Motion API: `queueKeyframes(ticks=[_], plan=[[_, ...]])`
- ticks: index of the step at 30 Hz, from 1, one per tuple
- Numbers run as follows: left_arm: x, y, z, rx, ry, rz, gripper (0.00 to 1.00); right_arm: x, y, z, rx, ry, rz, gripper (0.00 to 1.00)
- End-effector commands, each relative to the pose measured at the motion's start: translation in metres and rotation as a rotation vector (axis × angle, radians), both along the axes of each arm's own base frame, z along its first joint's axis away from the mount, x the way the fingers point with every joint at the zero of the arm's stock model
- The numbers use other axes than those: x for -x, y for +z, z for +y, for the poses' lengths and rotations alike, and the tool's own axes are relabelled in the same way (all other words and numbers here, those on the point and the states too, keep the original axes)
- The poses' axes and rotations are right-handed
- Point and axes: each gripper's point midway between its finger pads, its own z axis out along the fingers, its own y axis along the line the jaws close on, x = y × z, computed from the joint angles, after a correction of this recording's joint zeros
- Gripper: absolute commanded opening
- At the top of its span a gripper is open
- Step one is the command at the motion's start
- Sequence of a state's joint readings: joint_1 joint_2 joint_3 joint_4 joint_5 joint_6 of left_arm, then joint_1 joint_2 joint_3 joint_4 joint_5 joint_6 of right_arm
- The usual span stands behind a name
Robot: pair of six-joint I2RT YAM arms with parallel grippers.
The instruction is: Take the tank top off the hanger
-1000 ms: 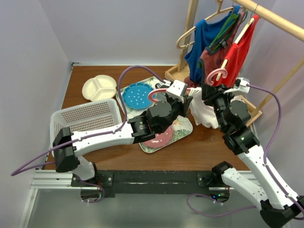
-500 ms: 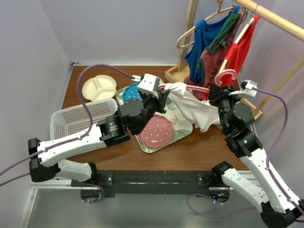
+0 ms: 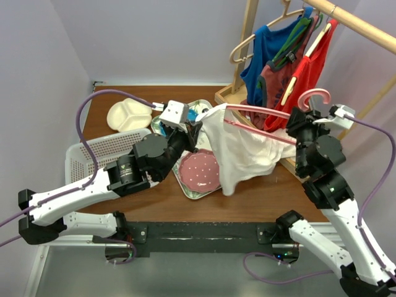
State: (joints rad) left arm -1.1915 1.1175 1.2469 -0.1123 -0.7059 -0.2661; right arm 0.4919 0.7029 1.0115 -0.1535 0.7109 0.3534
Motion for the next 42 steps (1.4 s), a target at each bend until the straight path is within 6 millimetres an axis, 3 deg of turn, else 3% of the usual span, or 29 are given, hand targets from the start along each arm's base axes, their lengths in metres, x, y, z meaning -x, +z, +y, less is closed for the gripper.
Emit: queueKeyframes(ticks=[1,7,15,22,30,34,36,42], plan=[[0.0,0.019,0.022,0.03,0.046,-0.028,0.0,0.019,0.032,-0.02,-0.04,-0.06,-0.075,0.0],[0.003,0.027,0.03,0.041,0.049,-0.029,0.0,0.033,0.033,-0.021,0.008,-0.016,-0.085,0.0],[0.018,0.079,0.035,0.097,-0.04,-0.087,0.0,0.061,0.037,-0.038,0.003,-0.027,-0.128,0.0],[-0.001,0.117,0.101,0.01,0.27,-0.209,0.0,0.069,0.045,-0.038,-0.013,-0.001,-0.16,0.0],[-0.014,0.151,0.143,-0.106,0.535,-0.288,0.0,0.07,0.048,-0.038,-0.015,-0.001,-0.167,0.0],[-0.009,0.195,0.166,-0.069,0.598,-0.323,0.0,0.069,0.048,-0.037,-0.014,-0.002,-0.165,0.0],[-0.004,0.206,0.186,-0.092,0.667,-0.329,0.0,0.068,0.049,-0.037,-0.015,-0.002,-0.167,0.0],[0.017,0.22,0.248,-0.108,0.808,-0.344,0.0,0.065,0.048,-0.036,-0.01,-0.003,-0.162,0.0]])
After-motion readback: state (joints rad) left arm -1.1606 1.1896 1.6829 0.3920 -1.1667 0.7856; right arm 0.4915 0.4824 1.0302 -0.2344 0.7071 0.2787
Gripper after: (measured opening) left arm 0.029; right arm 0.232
